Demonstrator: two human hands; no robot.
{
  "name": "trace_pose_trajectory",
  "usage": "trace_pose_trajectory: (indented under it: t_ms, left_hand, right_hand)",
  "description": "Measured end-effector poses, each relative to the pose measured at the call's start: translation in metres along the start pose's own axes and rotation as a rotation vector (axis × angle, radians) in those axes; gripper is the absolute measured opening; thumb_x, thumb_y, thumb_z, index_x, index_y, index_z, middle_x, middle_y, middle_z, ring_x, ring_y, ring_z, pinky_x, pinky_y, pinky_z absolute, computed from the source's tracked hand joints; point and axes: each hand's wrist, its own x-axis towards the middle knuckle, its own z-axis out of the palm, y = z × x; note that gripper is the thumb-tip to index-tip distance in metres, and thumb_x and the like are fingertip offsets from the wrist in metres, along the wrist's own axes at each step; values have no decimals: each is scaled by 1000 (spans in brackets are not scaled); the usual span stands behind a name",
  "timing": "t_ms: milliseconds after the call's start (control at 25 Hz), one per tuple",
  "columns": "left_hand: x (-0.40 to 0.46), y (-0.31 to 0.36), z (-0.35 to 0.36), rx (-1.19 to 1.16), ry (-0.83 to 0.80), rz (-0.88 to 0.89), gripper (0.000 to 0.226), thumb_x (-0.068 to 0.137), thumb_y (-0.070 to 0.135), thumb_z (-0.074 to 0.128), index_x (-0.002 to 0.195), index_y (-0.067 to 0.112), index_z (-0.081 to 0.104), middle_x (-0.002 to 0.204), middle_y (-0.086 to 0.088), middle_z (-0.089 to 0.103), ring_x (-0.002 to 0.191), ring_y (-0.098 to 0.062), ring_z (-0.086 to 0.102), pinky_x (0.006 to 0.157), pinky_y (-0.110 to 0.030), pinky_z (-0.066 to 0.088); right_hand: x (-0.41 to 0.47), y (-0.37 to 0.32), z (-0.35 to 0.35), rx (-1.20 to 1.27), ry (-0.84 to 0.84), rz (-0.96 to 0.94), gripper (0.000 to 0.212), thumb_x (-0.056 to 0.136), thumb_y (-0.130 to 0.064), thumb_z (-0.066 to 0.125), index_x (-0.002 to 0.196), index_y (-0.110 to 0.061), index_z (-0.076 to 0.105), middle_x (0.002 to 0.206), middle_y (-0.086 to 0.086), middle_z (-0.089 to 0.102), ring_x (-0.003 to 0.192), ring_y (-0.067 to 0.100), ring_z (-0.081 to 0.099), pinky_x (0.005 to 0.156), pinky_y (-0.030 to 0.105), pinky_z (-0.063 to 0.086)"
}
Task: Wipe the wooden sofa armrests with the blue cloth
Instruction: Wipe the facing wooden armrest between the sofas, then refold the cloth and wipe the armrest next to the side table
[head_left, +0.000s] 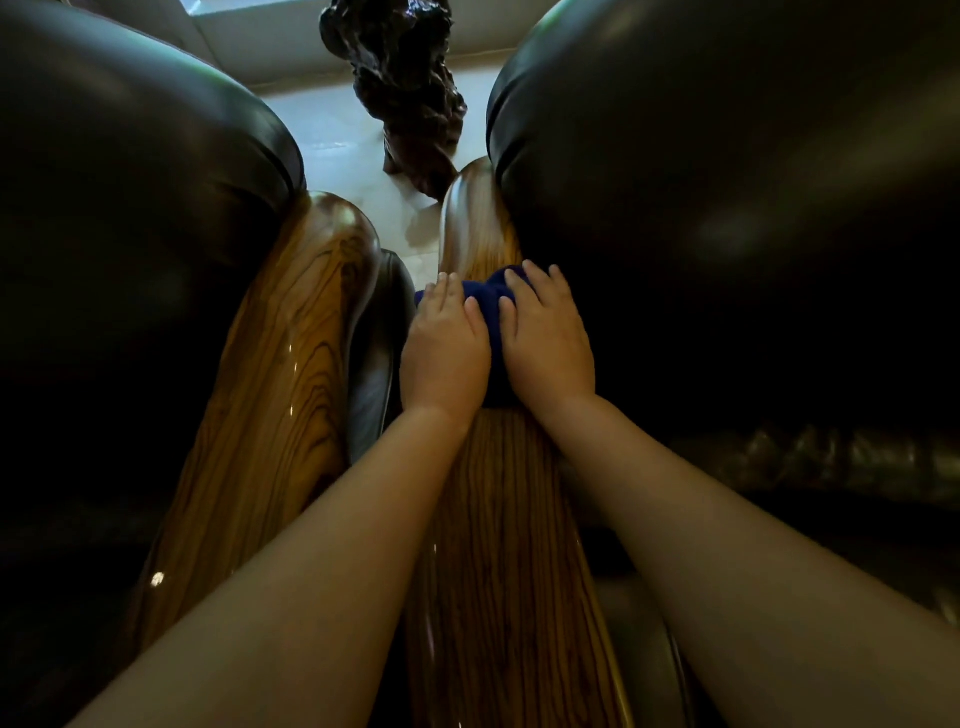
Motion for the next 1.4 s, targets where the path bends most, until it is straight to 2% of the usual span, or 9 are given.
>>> trace_pose_trajectory:
  t_ms: [160, 280, 360, 480, 680, 920, 1120, 1320, 1400]
  left_hand:
    - [-62, 2, -17, -75, -87, -19, 48, 97, 26, 26, 143, 12, 17, 154, -5, 19, 140, -11, 12, 110, -25, 11]
    - [-81, -3, -49, -115, -220, 8, 62, 94, 27, 37, 144, 16, 2, 156, -3, 6, 141, -10, 2, 115, -33, 6]
    - [-82, -11, -69, -62, -217, 109, 70, 87, 21, 53, 144, 14, 12, 152, -6, 22, 139, -16, 18, 112, -32, 16]
    - [-93, -5, -78, 5, -280, 205, 61, 84, 18, 59, 138, 15, 32, 145, -5, 37, 134, -15, 31, 104, -23, 19]
    - [-96, 8, -80, 89, -207, 167, 37, 88, 15, 54, 125, 15, 51, 133, -5, 52, 124, -15, 45, 101, -23, 29]
    - [-90, 26, -112, 132, -291, 161, 30, 87, 19, 56, 117, 17, 56, 118, -6, 61, 108, -17, 56, 94, -29, 40]
    - [-68, 77, -195, 90, -284, 162, 27, 84, 22, 61, 111, 21, 63, 108, 0, 67, 96, -13, 61, 84, -31, 51]
    - [-61, 151, -322, 11, -296, 193, 21, 77, 22, 66, 97, 20, 71, 96, -1, 71, 85, -12, 62, 82, -35, 52]
    - [-66, 179, -368, -42, -276, 233, 19, 75, 21, 68, 93, 18, 72, 91, -1, 72, 81, -10, 63, 80, -30, 52]
  right_hand:
    - [-58, 2, -17, 37, -133, -15, 48, 96, -33, 24, 142, -18, 26, 155, 2, 20, 143, 17, 8, 116, 46, 13]
    - [-85, 17, -51, 117, -216, 76, 59, 92, -34, 38, 144, -30, 11, 155, -8, 14, 142, 10, 5, 112, 52, 0]
    - [-90, 28, -69, 32, -198, -10, 63, 87, -30, 52, 142, -28, 23, 148, -4, 31, 137, 13, 24, 113, 49, 12]
    - [-91, 23, -78, 44, -260, -76, 57, 85, -20, 60, 136, -22, 37, 141, 2, 43, 128, 16, 39, 107, 37, 34]
    - [-100, 8, -75, 1, -146, -78, 35, 88, -14, 54, 123, -16, 52, 120, 5, 58, 110, 16, 55, 95, 28, 43]
    - [-93, -2, -116, -41, -236, -149, 22, 86, -16, 57, 108, -17, 62, 107, 4, 61, 97, 16, 58, 85, 29, 49]
    - [-69, -45, -205, -55, -229, -181, 23, 83, -24, 60, 106, -26, 64, 104, -3, 63, 89, 11, 58, 70, 23, 41]
    - [-59, -122, -337, -52, -192, -198, 24, 76, -24, 63, 99, -29, 69, 99, -4, 69, 89, 15, 62, 71, 25, 44]
    - [-64, -152, -389, -47, -198, -206, 22, 76, -25, 65, 97, -28, 69, 94, -4, 70, 85, 13, 62, 70, 27, 46]
